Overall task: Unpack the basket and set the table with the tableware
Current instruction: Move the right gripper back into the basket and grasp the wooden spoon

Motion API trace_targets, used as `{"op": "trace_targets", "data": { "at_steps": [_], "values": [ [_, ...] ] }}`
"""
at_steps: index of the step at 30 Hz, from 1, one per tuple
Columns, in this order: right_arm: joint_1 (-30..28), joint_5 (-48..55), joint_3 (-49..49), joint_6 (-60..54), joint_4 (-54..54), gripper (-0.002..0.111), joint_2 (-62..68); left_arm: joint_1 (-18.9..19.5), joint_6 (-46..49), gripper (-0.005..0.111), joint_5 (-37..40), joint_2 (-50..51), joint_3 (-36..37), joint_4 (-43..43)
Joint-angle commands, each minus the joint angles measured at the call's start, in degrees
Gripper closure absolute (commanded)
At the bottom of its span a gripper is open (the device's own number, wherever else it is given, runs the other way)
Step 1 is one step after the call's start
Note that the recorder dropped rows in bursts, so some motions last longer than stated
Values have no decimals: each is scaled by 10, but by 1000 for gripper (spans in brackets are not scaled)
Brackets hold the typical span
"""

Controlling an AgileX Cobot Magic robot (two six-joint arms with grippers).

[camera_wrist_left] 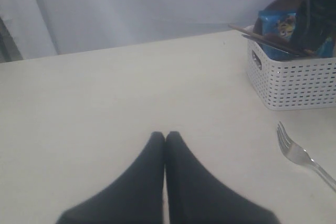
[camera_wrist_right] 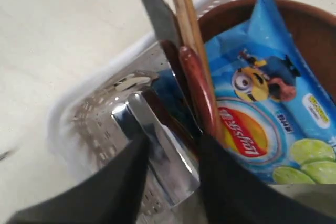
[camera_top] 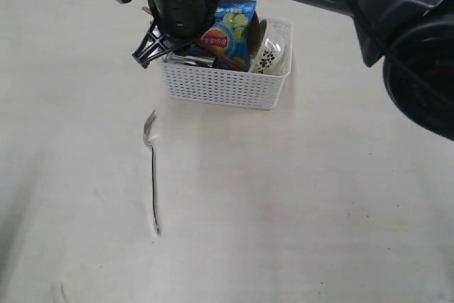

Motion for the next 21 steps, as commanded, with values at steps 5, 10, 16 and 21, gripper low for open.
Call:
{"op": "trace_targets", "data": {
  "at_steps": [5,10,16,21],
  "values": [
    [-3,-36,-1,-5,-10,58,10,1,-2,107,-1,-1,-2,-2],
    [-3,-38,-1,11,-48,58,29,1,-2,107,-1,-1,-2,-2],
    [-3,-42,-1,51,-92,58,33,1,-2,107,-1,-1,-2,-2],
    [-3,-47,-1,51,-92,58,47,1,-2,107,-1,-1,-2,-2]
  ]
}}
